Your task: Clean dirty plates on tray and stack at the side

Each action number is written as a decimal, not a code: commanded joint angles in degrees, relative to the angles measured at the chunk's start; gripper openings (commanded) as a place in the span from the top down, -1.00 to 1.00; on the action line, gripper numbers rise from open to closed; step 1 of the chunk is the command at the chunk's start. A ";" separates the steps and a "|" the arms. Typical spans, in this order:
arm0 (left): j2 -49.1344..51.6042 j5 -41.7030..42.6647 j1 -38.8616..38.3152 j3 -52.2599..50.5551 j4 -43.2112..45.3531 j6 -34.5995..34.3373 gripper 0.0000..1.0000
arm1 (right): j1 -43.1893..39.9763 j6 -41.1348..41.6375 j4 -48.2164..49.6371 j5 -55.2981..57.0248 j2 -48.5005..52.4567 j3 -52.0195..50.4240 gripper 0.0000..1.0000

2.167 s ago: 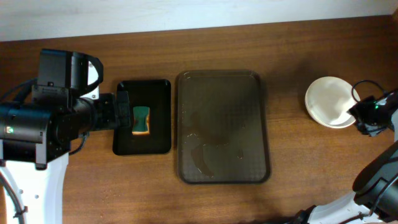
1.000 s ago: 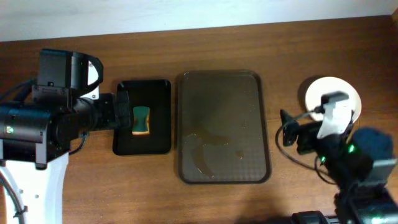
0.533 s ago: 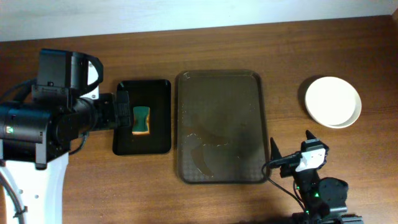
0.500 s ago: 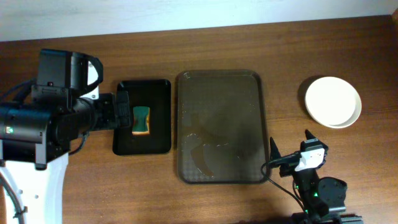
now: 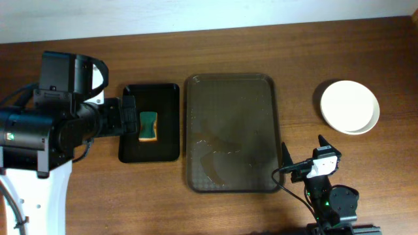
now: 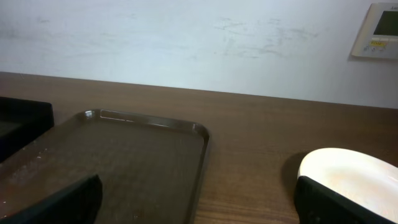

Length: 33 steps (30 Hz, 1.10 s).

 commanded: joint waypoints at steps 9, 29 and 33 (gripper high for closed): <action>-0.02 0.20 0.11 0.24 -1.14 0.52 -0.99 | -0.31 0.02 -0.04 0.52 -0.42 -0.52 -0.97; -54.95 -3.61 10.08 -79.01 78.71 0.50 -0.99 | -0.31 0.02 -0.07 0.52 -0.42 -0.52 -0.97; -66.42 -3.26 10.78 -93.64 88.35 0.50 -0.99 | -0.31 0.02 -0.07 0.52 -0.42 -0.52 -0.97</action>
